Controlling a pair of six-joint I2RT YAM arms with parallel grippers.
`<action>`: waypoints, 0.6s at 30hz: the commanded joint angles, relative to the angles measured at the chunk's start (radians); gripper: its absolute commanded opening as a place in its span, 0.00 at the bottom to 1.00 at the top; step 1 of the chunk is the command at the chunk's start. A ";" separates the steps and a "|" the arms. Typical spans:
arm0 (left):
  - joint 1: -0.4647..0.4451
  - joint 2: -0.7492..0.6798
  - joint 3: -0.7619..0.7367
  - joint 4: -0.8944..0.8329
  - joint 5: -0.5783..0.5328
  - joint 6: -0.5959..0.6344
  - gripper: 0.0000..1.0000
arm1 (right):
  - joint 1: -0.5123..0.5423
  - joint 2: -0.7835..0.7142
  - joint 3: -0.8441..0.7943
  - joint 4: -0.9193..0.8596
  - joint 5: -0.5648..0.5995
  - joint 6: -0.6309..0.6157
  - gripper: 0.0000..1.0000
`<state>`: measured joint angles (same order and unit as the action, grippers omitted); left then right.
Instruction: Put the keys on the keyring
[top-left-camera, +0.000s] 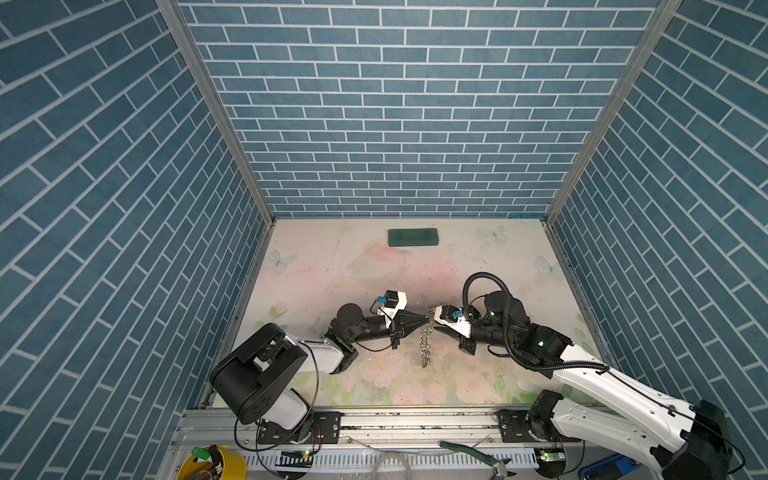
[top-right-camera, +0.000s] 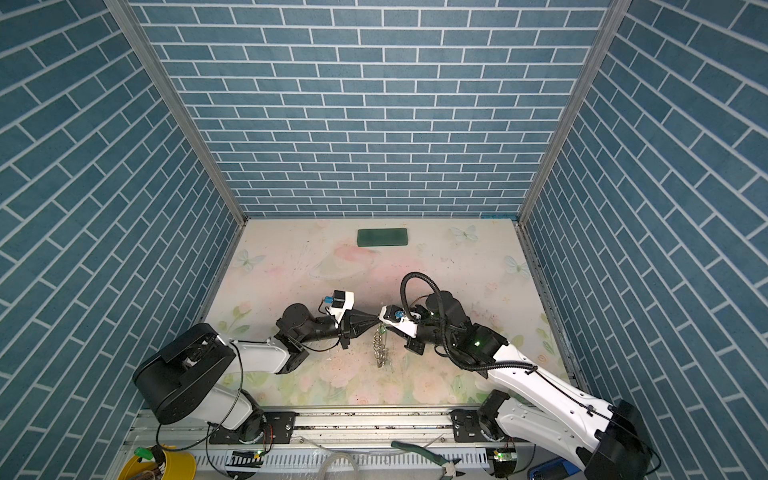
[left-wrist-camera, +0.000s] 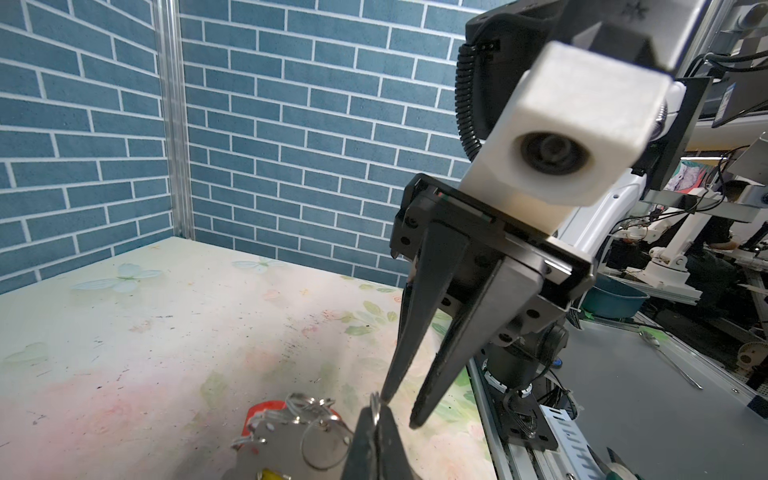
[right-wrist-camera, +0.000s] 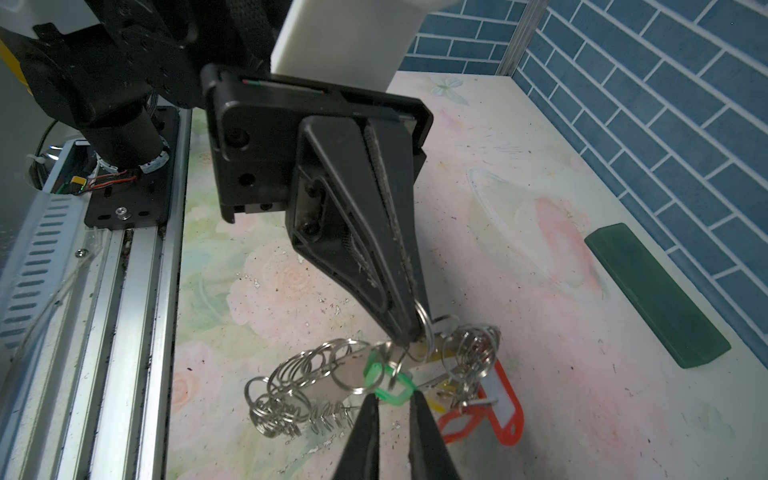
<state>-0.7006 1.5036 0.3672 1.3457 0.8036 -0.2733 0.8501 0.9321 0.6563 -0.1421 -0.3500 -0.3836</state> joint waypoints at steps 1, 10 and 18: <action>-0.006 -0.004 0.022 0.059 -0.005 -0.010 0.00 | 0.006 0.002 -0.023 0.070 0.002 0.020 0.15; -0.020 -0.005 0.023 0.059 -0.117 -0.035 0.00 | 0.006 0.038 -0.010 0.095 -0.001 0.084 0.15; -0.020 -0.007 0.005 0.059 -0.234 -0.032 0.00 | 0.007 -0.040 -0.122 0.227 0.214 0.225 0.24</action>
<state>-0.7204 1.5036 0.3679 1.3506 0.6056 -0.3035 0.8513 0.9157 0.5838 0.0090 -0.2253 -0.2474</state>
